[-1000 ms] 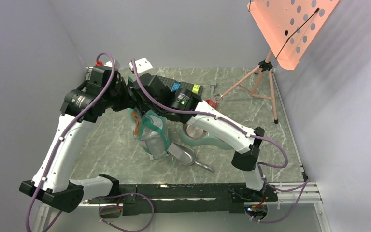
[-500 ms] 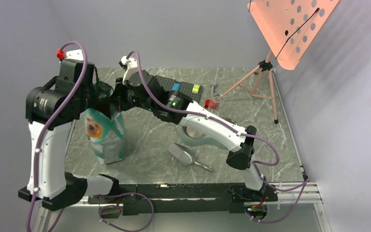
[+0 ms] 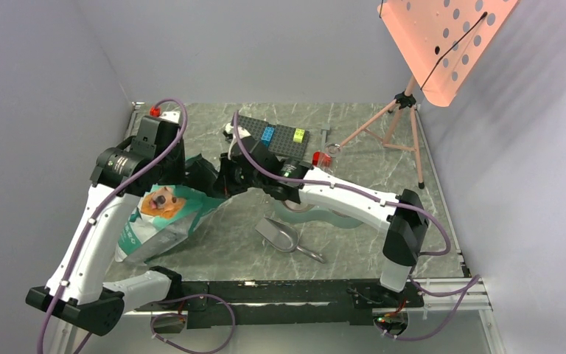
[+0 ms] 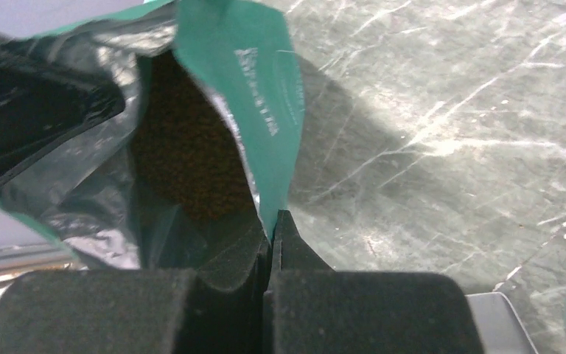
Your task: Serve the pet food
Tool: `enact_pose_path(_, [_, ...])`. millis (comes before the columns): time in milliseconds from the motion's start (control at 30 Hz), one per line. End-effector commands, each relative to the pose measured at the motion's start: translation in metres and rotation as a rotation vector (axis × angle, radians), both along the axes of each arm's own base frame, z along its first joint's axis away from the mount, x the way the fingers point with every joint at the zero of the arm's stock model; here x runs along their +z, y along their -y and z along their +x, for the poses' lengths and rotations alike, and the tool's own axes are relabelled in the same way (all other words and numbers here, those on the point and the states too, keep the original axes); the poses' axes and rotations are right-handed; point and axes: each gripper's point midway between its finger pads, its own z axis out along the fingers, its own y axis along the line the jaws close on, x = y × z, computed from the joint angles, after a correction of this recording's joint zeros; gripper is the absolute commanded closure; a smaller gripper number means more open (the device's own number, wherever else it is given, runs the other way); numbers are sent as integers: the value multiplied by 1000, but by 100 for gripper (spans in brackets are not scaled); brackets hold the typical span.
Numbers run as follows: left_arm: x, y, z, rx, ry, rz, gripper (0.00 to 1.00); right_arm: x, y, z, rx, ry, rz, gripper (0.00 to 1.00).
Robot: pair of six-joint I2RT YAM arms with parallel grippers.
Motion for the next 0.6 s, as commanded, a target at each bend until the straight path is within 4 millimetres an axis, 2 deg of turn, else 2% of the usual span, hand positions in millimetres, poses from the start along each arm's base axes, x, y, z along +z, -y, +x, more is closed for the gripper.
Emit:
enact_pose_path(0, [20, 1, 9, -28, 92, -8, 98, 106, -4, -16, 20, 157, 201, 100])
enact_pose_path(100, [18, -5, 9, -31, 76, 47, 86, 120, -12, -18, 25, 163, 226, 100])
enact_pose_path(233, [16, -10, 9, -31, 75, 88, 68, 130, -20, -21, 32, 166, 242, 100])
enact_pose_path(333, [13, -11, 9, -30, 77, 92, 61, 134, -25, -26, 42, 170, 251, 100])
enact_pose_path(433, [16, -12, 7, -34, 86, 94, 68, 132, -26, -28, 43, 172, 241, 100])
enact_pose_path(533, [30, -12, 4, -37, 127, 75, 91, 120, -21, -27, 28, 166, 209, 100])
enact_pose_path(567, [36, -10, 3, -43, 147, 58, 96, 114, -17, -27, 19, 165, 190, 100])
